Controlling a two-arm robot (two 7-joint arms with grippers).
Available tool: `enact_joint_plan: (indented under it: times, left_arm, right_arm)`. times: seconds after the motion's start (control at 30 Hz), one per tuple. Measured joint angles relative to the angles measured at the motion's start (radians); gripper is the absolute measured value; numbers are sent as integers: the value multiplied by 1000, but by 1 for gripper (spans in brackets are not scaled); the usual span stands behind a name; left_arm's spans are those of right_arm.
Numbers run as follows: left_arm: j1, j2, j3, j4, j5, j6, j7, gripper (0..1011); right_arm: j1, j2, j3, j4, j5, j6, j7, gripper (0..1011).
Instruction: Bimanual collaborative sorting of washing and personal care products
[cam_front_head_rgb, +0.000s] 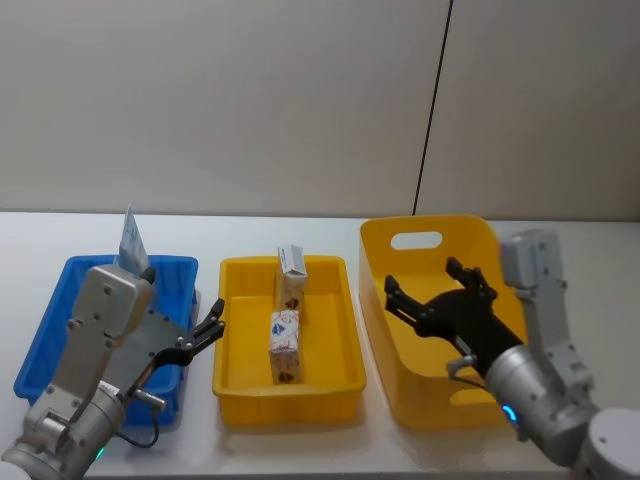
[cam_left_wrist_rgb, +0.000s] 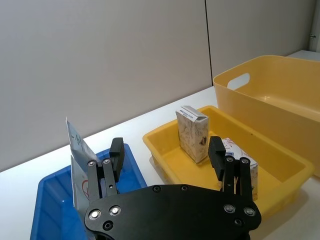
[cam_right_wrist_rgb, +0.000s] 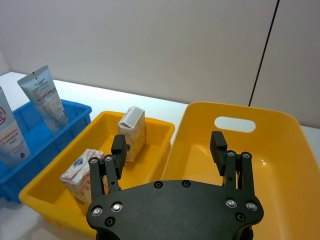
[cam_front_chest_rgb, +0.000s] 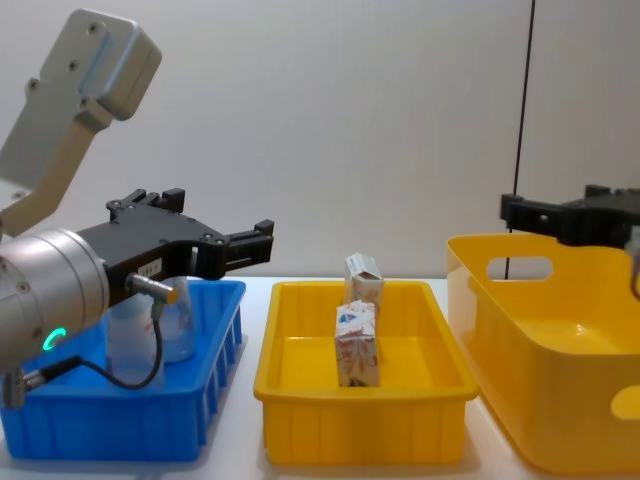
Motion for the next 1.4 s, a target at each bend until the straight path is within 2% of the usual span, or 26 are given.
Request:
enact_joint_plan:
  times: [0.4,0.8,1.4]
  left_arm:
    - [0,0,0,0,0,0,0,1001]
    - [0,0,0,0,0,0,0,1001]
    - [0,0,0,0,0,0,0,1001]
  right_arm:
    - [86,-98,-39,75,-25,79,-57,1002]
    - [143,-181,-57,133,-31,166,-102,1002]
    - [199,-257,-71,173,-29,337,-136,1002]
